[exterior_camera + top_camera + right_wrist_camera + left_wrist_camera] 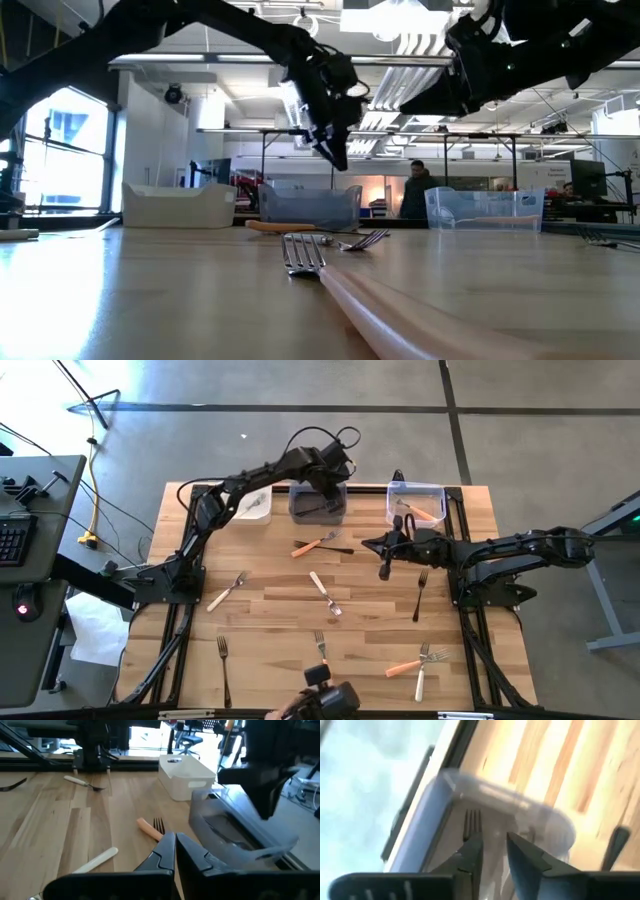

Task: Sort silverware by color (type)
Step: Put the white fork into the white bin

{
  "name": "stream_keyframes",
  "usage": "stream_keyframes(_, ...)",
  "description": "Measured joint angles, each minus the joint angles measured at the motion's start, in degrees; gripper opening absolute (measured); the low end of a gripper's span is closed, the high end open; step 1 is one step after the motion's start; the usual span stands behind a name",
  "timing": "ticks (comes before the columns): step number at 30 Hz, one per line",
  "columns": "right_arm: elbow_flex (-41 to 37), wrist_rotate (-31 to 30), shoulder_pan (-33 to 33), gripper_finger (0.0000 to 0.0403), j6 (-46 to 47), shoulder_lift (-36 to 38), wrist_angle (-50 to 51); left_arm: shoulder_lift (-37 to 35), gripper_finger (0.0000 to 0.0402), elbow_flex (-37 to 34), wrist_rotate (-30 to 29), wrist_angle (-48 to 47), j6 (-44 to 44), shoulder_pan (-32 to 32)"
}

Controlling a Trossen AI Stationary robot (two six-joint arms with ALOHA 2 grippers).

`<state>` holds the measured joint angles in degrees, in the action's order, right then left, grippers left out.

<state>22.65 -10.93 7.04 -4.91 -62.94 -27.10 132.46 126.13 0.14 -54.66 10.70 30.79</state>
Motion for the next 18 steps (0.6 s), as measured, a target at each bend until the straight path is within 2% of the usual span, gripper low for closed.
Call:
stream_keyframes(7, 0.0, -4.0, -3.1, 0.0, 1.0, 0.0, 1.0, -0.6, 0.0032, 0.0, -1.6, 5.5, 0.3, -1.9)
stream_keyframes(13, 0.0, -8.6, -7.3, 0.0, 1.1, 0.0, 0.5, -1.1, 0.0024, -4.8, -1.1, 16.7, -0.1, -3.7)
stream_keyframes(18, 0.0, -11.0, -9.8, 0.0, 2.3, 0.0, 0.0, -3.9, 0.0024, -11.7, 1.5, 31.6, -1.1, -4.9)
